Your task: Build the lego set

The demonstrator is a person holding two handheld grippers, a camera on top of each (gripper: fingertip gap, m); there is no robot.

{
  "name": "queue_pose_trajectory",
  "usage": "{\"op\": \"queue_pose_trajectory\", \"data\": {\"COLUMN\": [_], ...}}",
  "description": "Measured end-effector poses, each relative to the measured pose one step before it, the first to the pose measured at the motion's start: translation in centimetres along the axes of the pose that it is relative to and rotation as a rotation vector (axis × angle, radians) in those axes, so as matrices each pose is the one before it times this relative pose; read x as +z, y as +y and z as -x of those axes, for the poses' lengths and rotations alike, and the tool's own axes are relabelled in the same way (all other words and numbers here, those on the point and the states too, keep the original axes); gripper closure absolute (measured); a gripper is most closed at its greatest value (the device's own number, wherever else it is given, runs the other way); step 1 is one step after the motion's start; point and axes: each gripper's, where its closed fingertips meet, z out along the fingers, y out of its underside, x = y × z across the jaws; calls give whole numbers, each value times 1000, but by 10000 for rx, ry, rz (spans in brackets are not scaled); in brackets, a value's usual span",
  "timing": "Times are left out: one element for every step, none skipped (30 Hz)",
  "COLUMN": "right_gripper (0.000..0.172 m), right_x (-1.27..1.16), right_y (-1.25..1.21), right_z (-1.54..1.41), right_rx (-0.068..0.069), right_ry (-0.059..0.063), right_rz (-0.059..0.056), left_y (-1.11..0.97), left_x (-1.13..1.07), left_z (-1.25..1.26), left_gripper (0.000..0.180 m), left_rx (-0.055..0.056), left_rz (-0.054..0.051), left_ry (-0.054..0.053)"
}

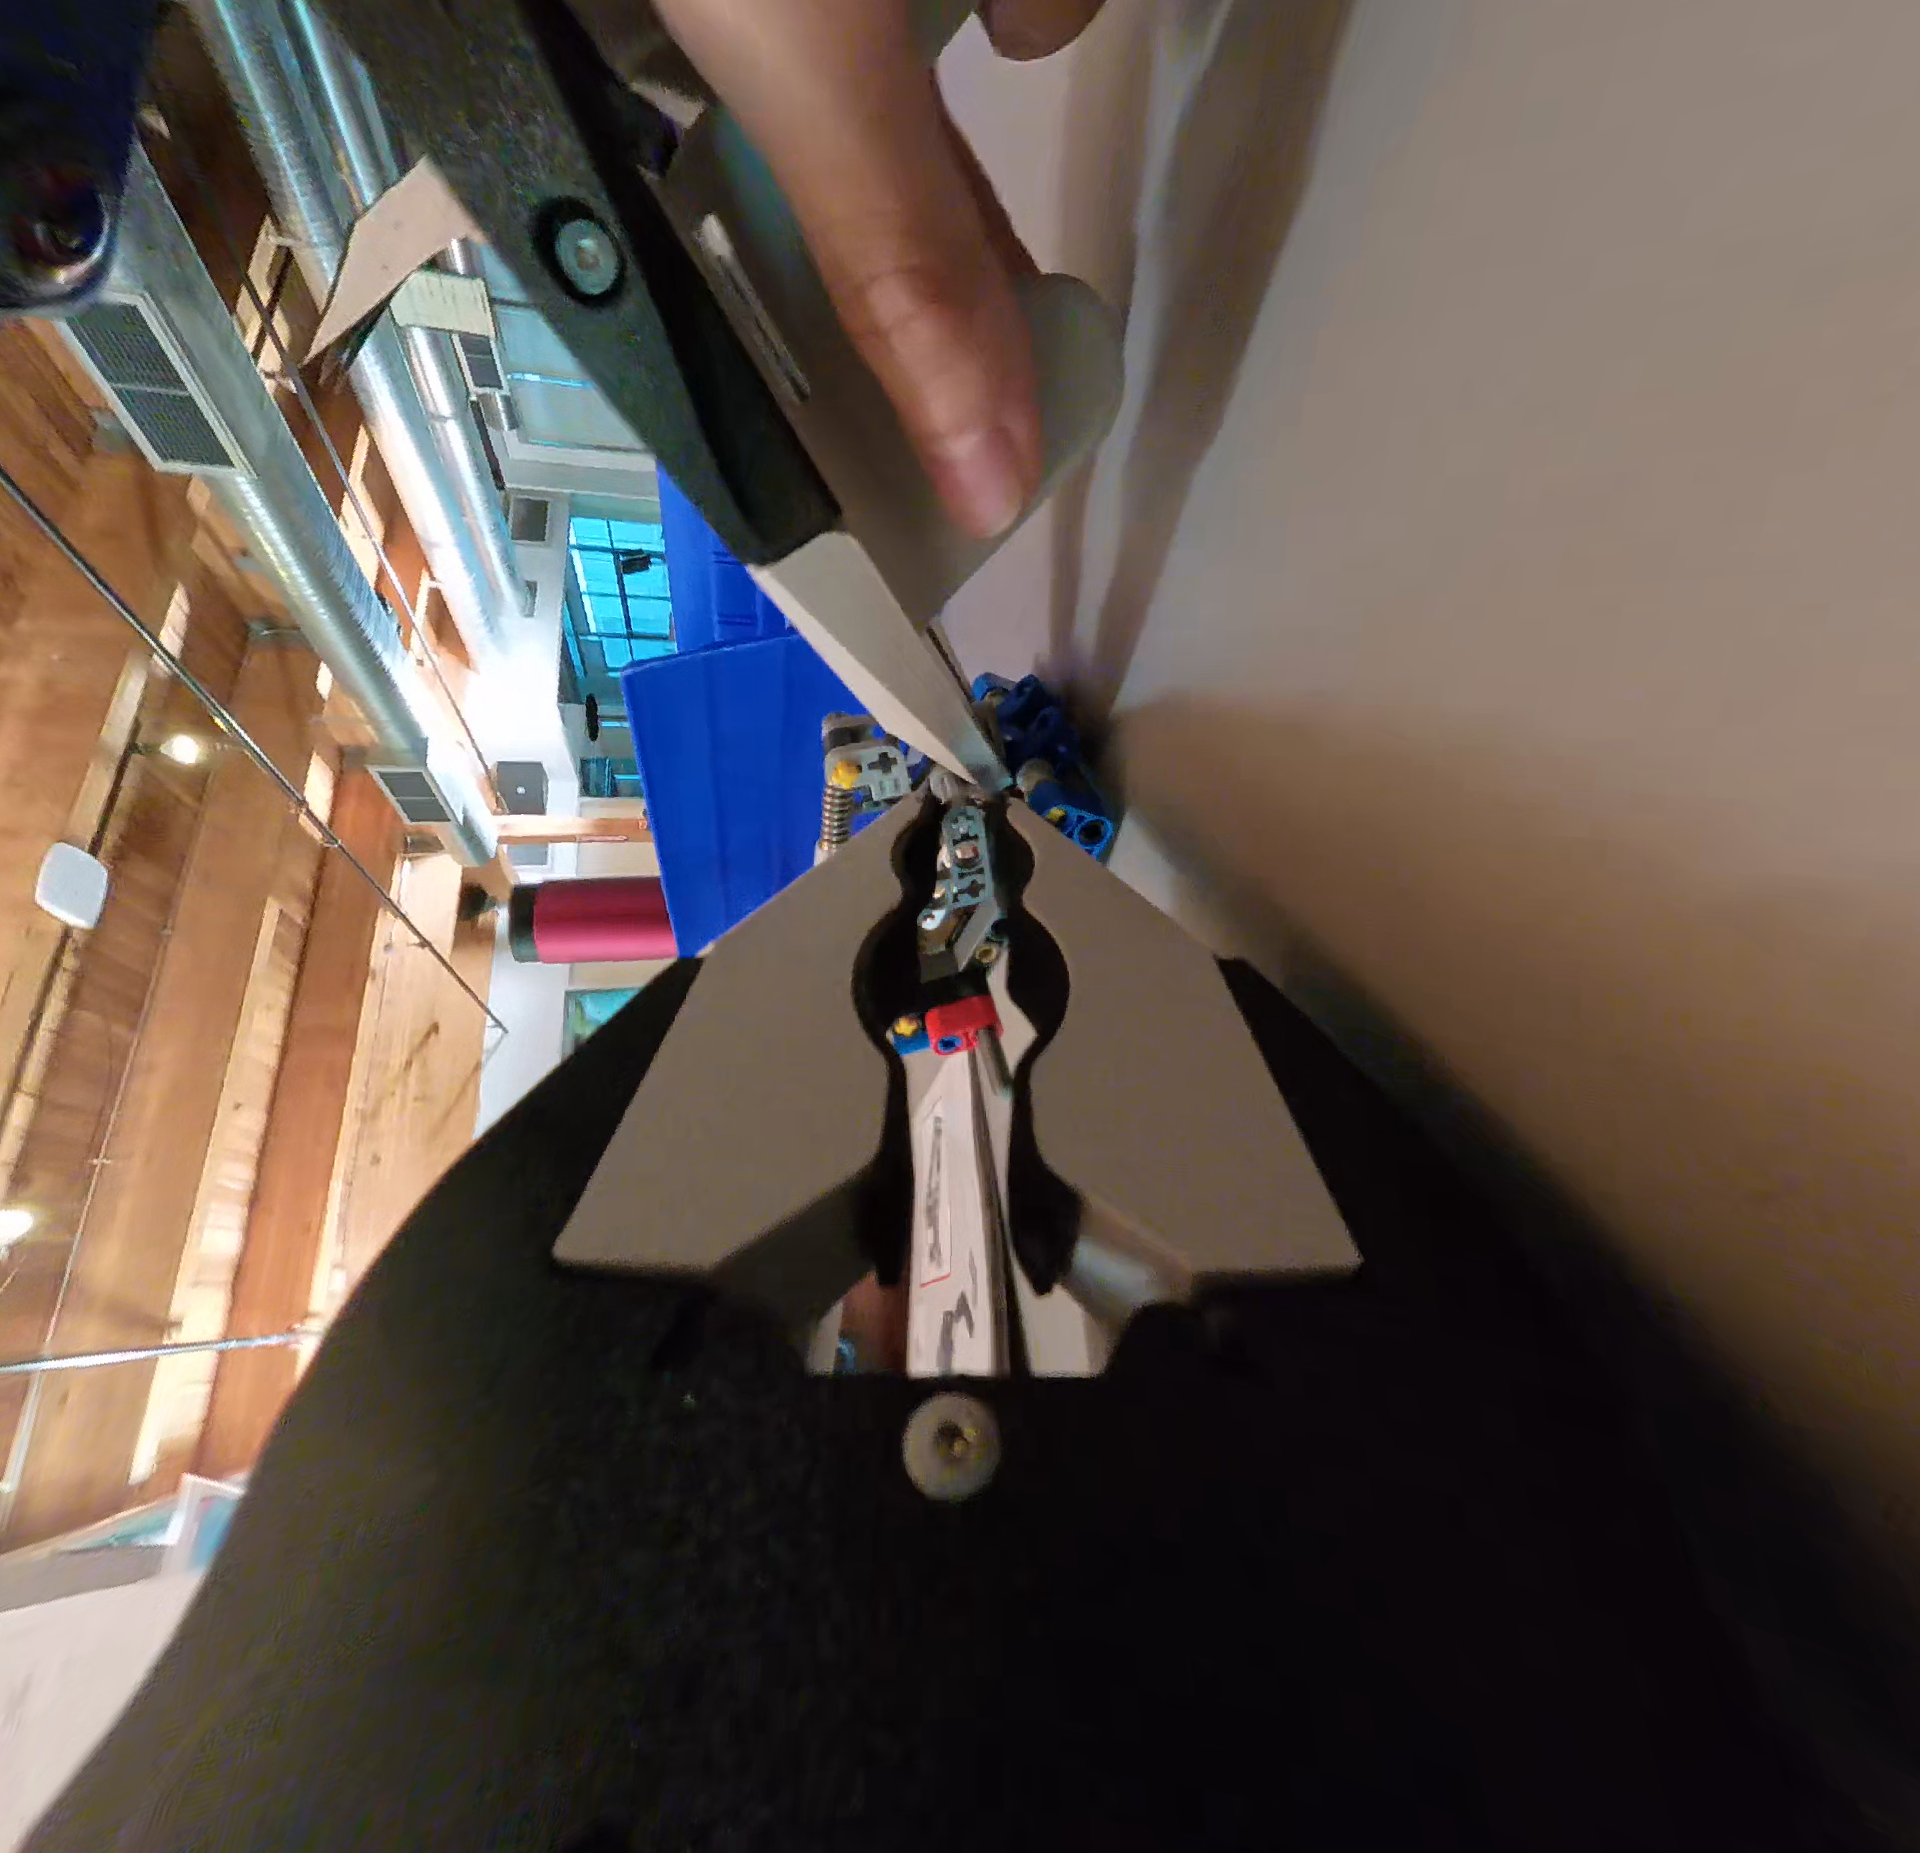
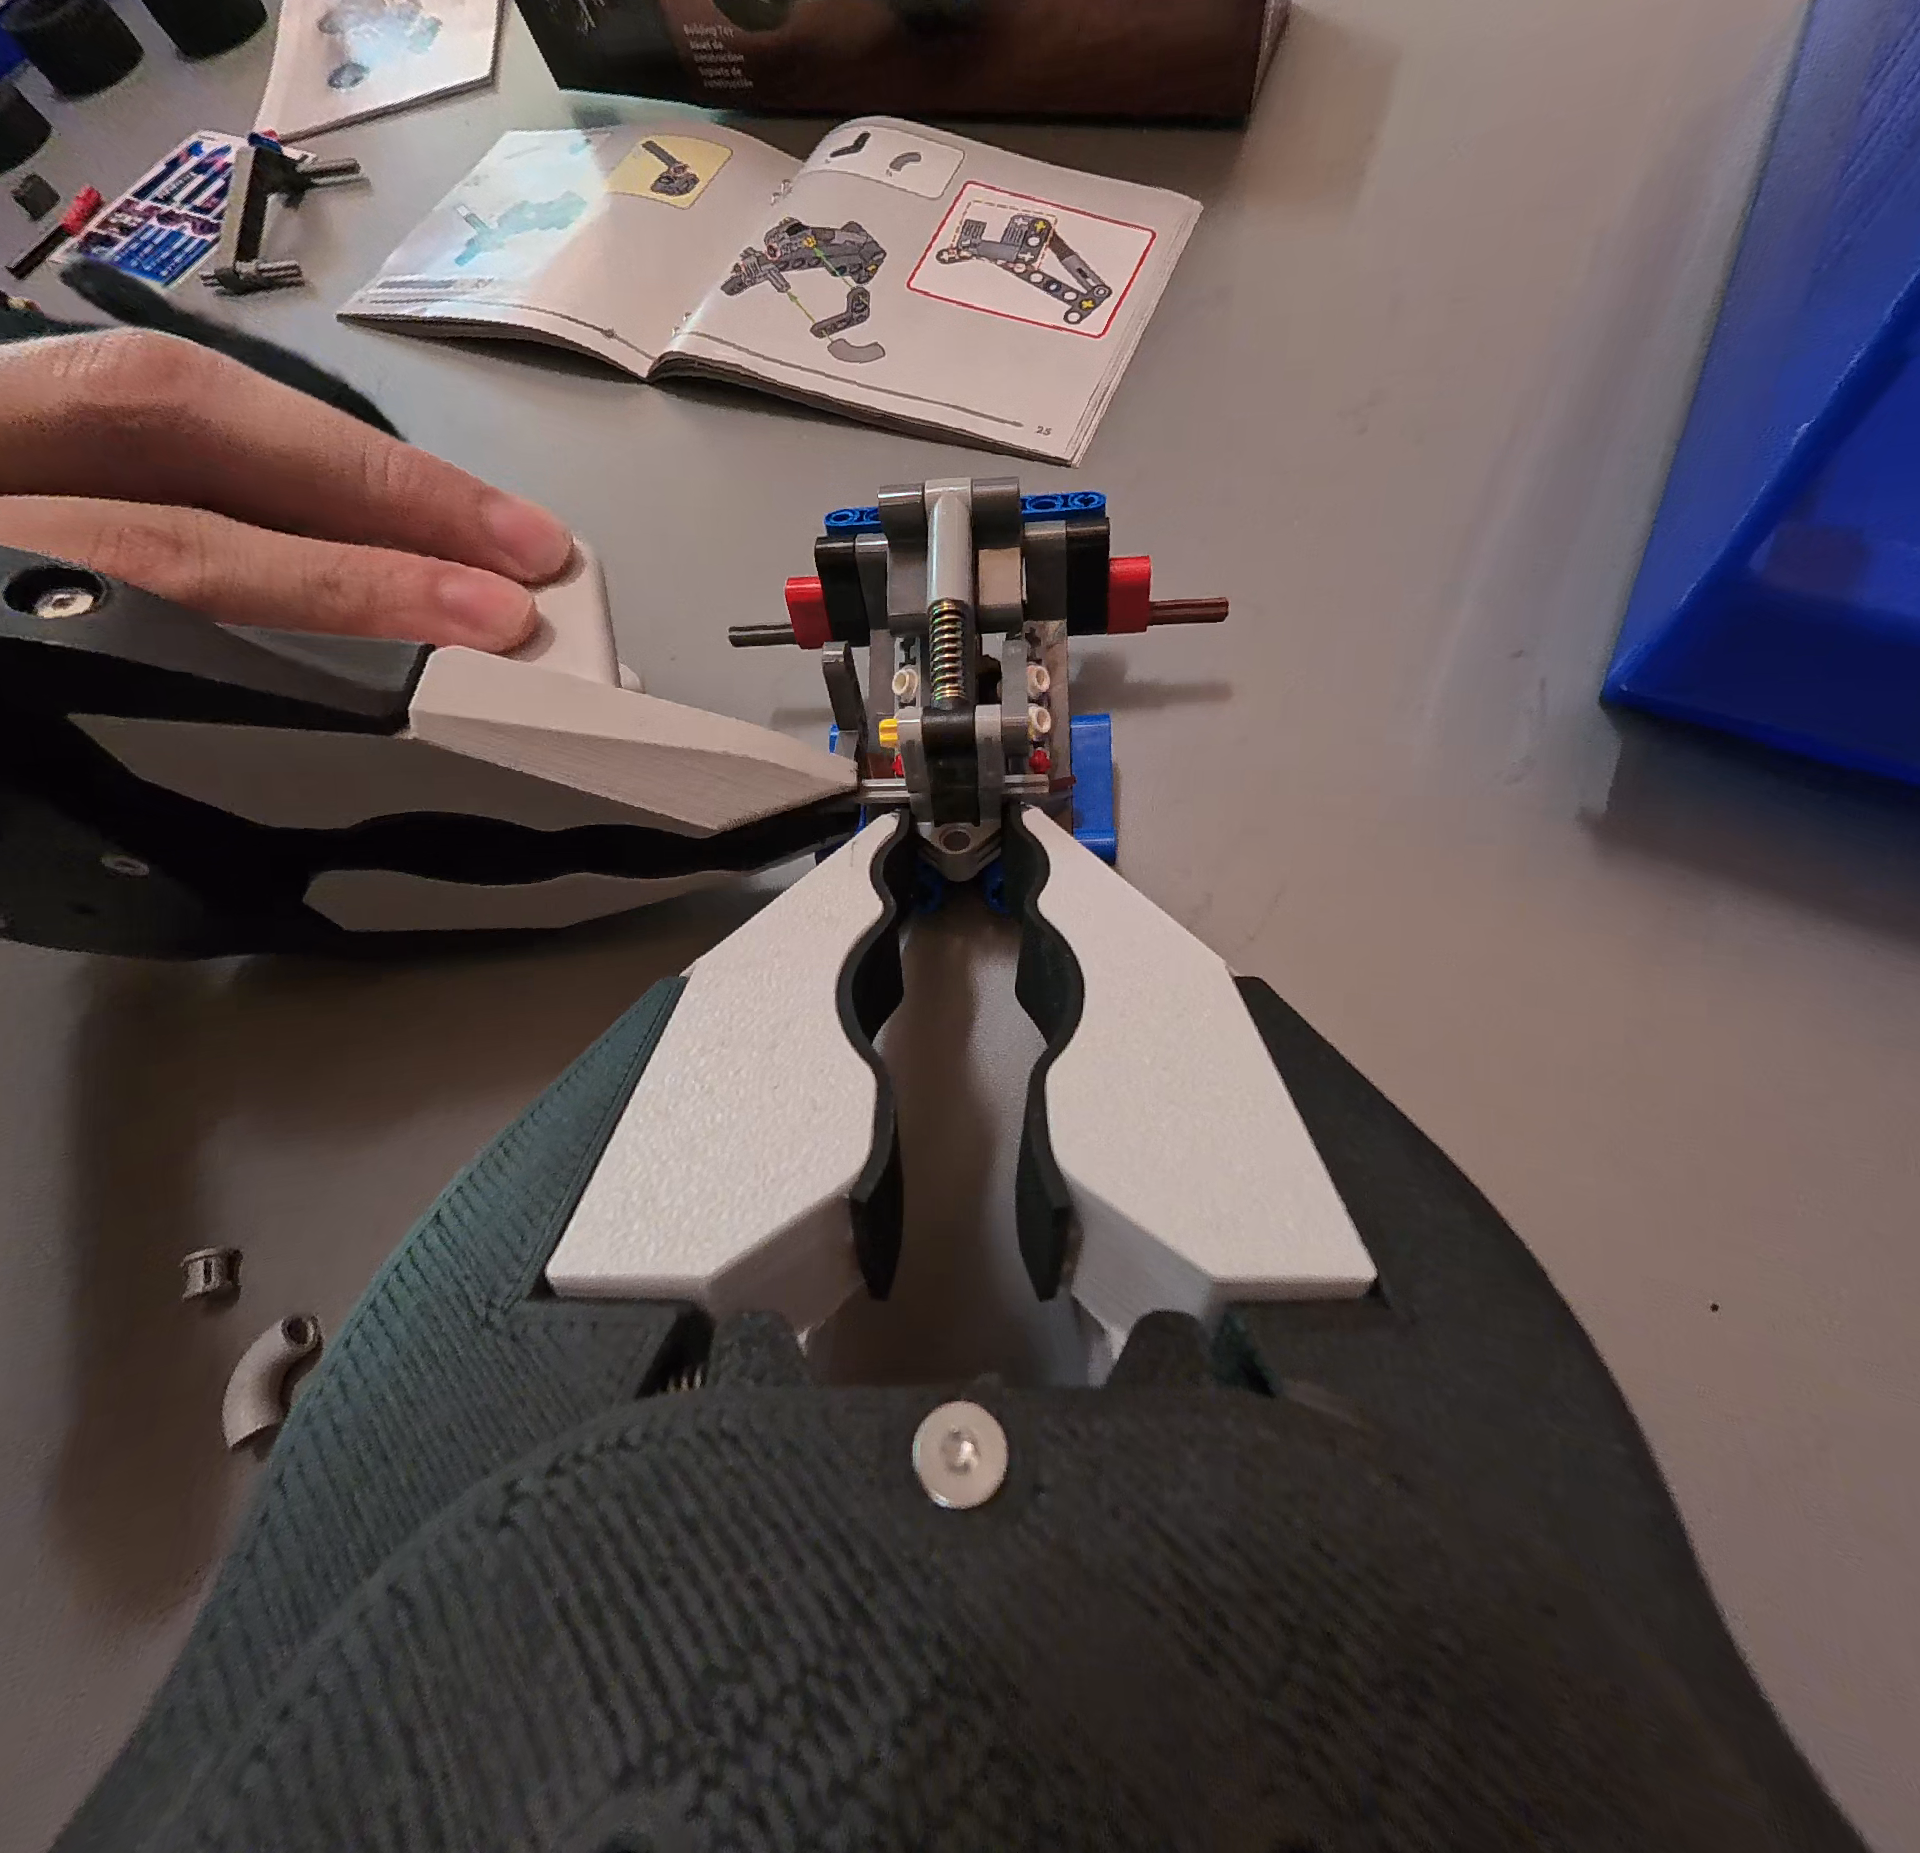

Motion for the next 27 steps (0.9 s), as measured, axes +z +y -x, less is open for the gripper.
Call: {"op": "queue_pose_trajectory", "data": {"right_gripper": [157,157,157,157,157,157,158,158,158,158,158,158,158,158,158,158,158,158,158,158,158,158,158,158,158,153,146], "right_x": [-8,-4,-7,-2,5,-1,-6,4,-8,-4,3,-8,8,-5,6,4,-4,-2,-3,-3,0,-10,-10,-18,-47,-31,-108], "right_y": [-13,-1,0,-5,5,-2,2,3,-3,4,0,-3,-1,5,-4,5,-7,4,-5,-5,-2,-10,4,-3,9,91,-27], "right_z": [-32,-4,-3,-10,-1,1,6,-7,8,1,4,-1,6,2,0,5,2,6,6,1,13,18,32,93,409,692,490], "right_rx": [1,9,13,11,8,8,6,11,22,25,24,17,-8,-32,-33,-18,-7,-9,-14,-15,-27,-61,-60,-40,-64,-97,-44], "right_ry": [20,2,-6,-8,-6,-7,-6,-10,-20,-24,-22,-15,7,28,30,17,6,6,10,12,18,30,25,-45,-276,-491,-358], "right_rz": [-6,-3,-2,-1,-1,-1,-1,-1,-2,-2,-2,-2,0,1,0,0,-1,-2,0,0,0,3,4,0,4,44,-45], "left_y": [-21,-171,-187,-50,140,308,389,432,379,337,257,206,142,70,-27,-74,-98,-135,-76,0,-14,-115,-118,5,31,-24,-36], "left_x": [-200,-335,-394,-367,-301,-221,-140,-46,50,114,155,147,114,57,6,-12,-21,-1,10,28,-1,-1,9,36,20,-31,-58], "left_z": [-13,-6,22,88,69,91,85,171,225,243,158,94,58,80,83,67,94,115,112,107,73,-2,-79,-126,-5,187,196], "left_gripper": [174,171,169,169,168,169,170,171,173,173,174,175,175,175,176,176,176,176,177,178,178,178,178,178,177,177,177], "left_rx": [-386,-611,-762,-789,-694,-584,-467,-386,-282,-226,-184,-116,-37,1,-19,-64,-94,-80,-90,-128,-147,-175,-281,-394,-398,-253,-126], "left_rz": [-22,-147,-155,-71,24,90,115,115,90,88,77,45,24,-15,-58,-85,-91,-115,-83,-22,-9,-59,-15,76,69,-33,-81], "left_ry": [92,169,183,133,120,85,92,36,-2,-15,11,15,8,-17,-20,2,-5,-3,-5,16,46,119,205,272,200,24,-41]}}
